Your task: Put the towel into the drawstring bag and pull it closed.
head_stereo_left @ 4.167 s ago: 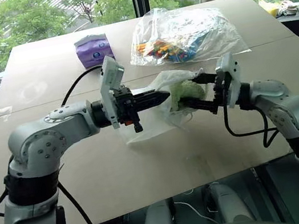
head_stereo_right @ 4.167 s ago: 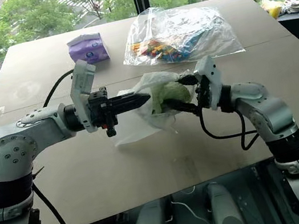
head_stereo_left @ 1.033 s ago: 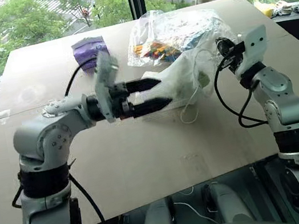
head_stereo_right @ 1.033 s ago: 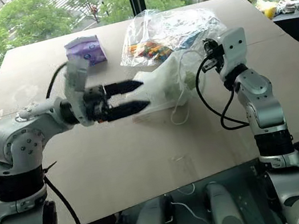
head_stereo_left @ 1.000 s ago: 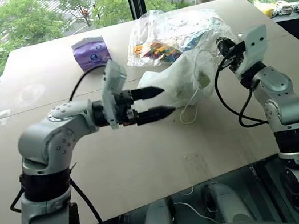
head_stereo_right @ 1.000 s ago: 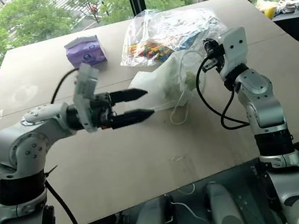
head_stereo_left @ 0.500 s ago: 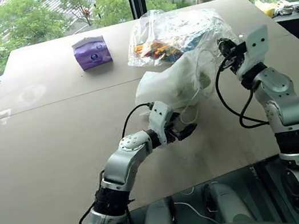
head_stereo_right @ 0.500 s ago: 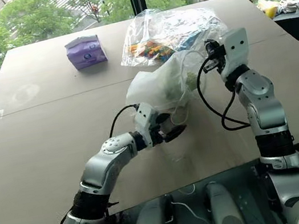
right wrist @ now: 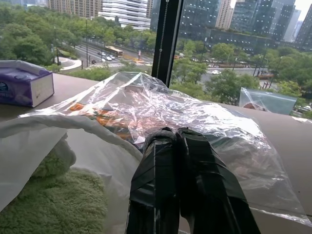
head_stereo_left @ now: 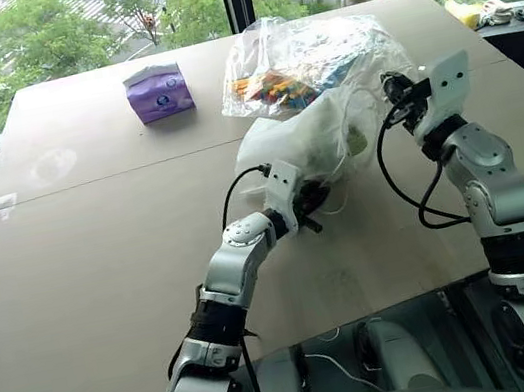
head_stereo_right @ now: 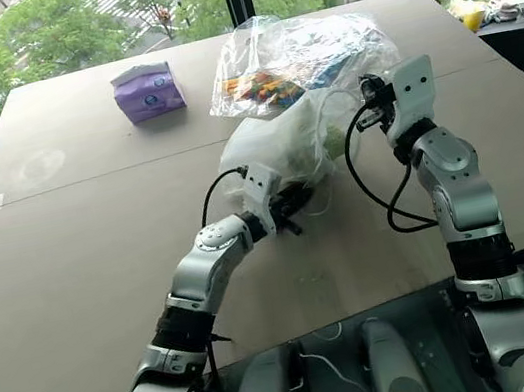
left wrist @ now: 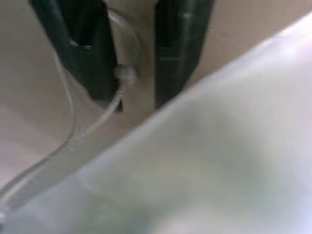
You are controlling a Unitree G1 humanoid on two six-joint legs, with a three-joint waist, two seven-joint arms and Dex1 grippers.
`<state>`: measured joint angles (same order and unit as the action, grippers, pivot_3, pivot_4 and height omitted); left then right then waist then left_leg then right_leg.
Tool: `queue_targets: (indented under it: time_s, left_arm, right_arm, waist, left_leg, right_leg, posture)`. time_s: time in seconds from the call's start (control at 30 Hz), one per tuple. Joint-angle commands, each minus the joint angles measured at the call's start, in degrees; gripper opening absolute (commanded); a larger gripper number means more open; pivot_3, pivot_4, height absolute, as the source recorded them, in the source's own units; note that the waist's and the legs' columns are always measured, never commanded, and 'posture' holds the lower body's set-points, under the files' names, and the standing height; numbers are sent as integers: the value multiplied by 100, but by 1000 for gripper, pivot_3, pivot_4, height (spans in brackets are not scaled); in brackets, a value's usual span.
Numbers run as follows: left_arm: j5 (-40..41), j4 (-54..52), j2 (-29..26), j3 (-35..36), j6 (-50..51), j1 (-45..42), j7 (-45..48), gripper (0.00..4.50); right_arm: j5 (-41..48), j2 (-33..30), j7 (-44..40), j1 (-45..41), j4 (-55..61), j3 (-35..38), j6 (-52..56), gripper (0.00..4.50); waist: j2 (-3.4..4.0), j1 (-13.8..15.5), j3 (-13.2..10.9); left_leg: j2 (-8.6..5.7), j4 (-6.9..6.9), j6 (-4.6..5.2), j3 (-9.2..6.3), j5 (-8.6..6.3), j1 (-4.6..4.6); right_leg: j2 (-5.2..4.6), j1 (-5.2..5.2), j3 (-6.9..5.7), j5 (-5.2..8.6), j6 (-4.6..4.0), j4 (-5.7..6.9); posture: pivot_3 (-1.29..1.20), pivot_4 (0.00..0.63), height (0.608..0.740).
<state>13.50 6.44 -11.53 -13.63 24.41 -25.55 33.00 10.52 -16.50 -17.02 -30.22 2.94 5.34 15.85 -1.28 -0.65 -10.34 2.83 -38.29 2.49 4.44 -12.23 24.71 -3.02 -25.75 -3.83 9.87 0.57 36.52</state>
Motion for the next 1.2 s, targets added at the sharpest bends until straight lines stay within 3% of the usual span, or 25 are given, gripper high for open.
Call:
queue_targets:
  time_s: [0.03,0.23,0.37,0.6,0.87,1.2]
  left_arm:
    - [-246,-292,-232,-215,-92,218,215,56]
    - [-860,-871,-727,150,-1342,407,-163,56]
    - [-1587,-976,-1067,1129,-2275,97,-1475,56]
    - [-2241,-478,-1531,2268,-2484,-778,-2994,56]
    - [-1456,753,-1524,3579,-1360,-2117,-4112,56]
    - [-718,944,-1319,4511,-638,-1867,-5166,56]
  right_arm:
    - [-6,-39,61,-126,259,87,-123,0]
    - [-429,-113,394,-392,3,104,-424,0]
    - [-1116,-459,819,-573,-251,99,-780,0]
    - [-1609,-717,1636,-963,-903,366,-1324,0]
    - [-1129,-574,2269,-1282,-1544,1077,-994,0]
    - [-536,-414,3881,-1313,-1806,2204,140,0]
  waist:
    - [1,-1,0]
    - [4,-16,0]
    - [5,17,-1]
    - [4,16,-1]
    - [3,-3,-2]
    - [2,-7,-2]
  left_leg:
    - [0,0,0,0,0,0]
    - [26,0,-1,3,-1,-2]
    - [28,0,-1,-1,-1,4]
    - [25,8,0,21,-1,7]
    - [25,9,0,53,0,6]
    - [31,10,-2,59,0,6]
  right_leg:
    - [0,0,0,0,0,0]
    - [0,-4,-1,0,-2,1]
    - [-2,-8,-9,-1,-3,3]
    - [-5,-8,0,-5,6,-15]
    - [-2,-7,-2,-16,24,-16]
    - [-2,-7,1,-16,24,-12]
  posture:
    - [0,150,740]
    - [0,150,740]
    - [0,150,740]
    - [0,150,740]
    - [0,150,740]
    - [0,150,740]
